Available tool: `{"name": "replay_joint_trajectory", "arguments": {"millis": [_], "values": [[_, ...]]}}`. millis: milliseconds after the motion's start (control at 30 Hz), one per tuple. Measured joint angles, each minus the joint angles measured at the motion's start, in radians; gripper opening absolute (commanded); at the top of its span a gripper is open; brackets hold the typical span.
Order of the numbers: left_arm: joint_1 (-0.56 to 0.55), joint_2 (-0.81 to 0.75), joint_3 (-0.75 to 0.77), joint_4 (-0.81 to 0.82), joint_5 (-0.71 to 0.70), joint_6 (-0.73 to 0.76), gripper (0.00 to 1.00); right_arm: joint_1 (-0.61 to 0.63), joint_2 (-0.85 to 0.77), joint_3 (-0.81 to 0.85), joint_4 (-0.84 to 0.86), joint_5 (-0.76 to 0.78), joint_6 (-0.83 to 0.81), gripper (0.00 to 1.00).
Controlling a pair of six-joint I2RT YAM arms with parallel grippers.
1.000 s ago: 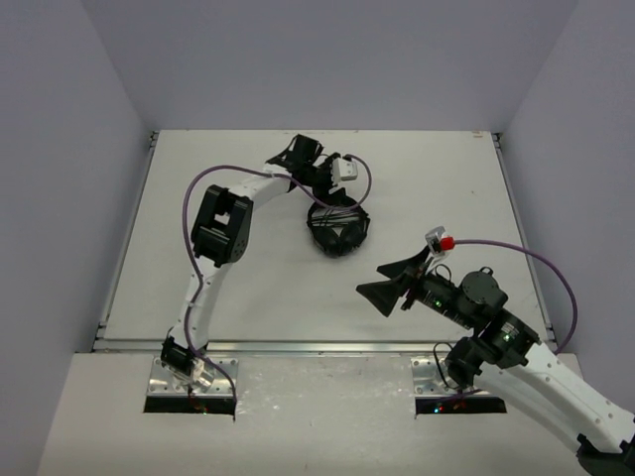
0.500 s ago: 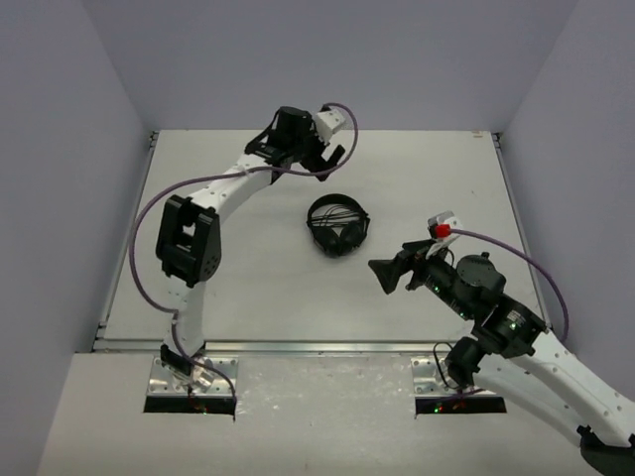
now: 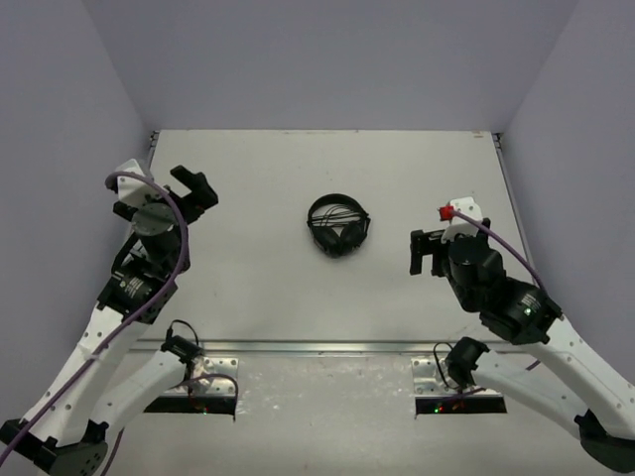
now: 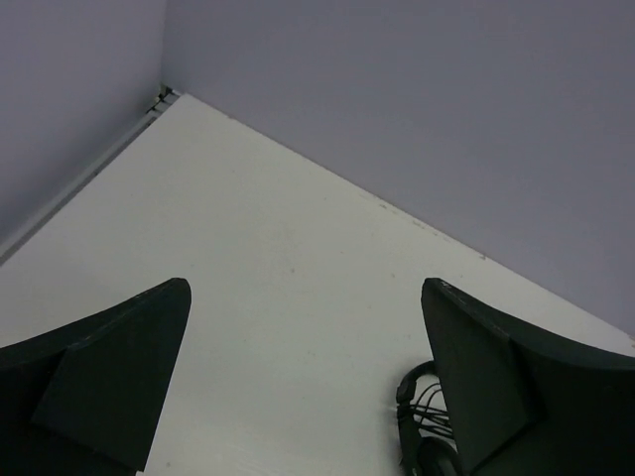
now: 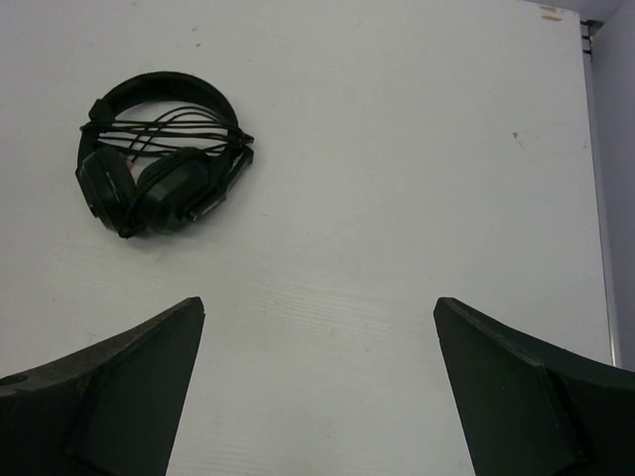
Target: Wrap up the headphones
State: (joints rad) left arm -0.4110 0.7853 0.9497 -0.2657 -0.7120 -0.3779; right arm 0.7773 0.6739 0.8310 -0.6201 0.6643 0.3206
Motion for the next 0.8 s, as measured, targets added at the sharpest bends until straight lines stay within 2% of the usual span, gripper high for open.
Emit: {"name": "replay_joint_trajectory", "arguments": {"millis": [167,333,433,800], "values": [[0.000,-0.108,-0.056,-0.159,-0.011,-0.029,1.00,0.000,-0.108,0.009,-0.068,0.016,0.005,0.99],[0.000,-0.248,-0.233,-0.208,-0.021,-0.013,1.00,-0.001,-0.181,-0.042,-0.087,-0.020,0.032,0.99],[0.000,-0.296,-0.260,-0.232,-0.028,-0.006,1.00,-0.001,-0.186,-0.072,-0.102,-0.042,0.046,0.99],[0.000,-0.269,-0.258,-0.259,-0.106,-0.026,1.00,-0.001,-0.200,-0.113,-0.116,-0.043,0.080,0.99]]}}
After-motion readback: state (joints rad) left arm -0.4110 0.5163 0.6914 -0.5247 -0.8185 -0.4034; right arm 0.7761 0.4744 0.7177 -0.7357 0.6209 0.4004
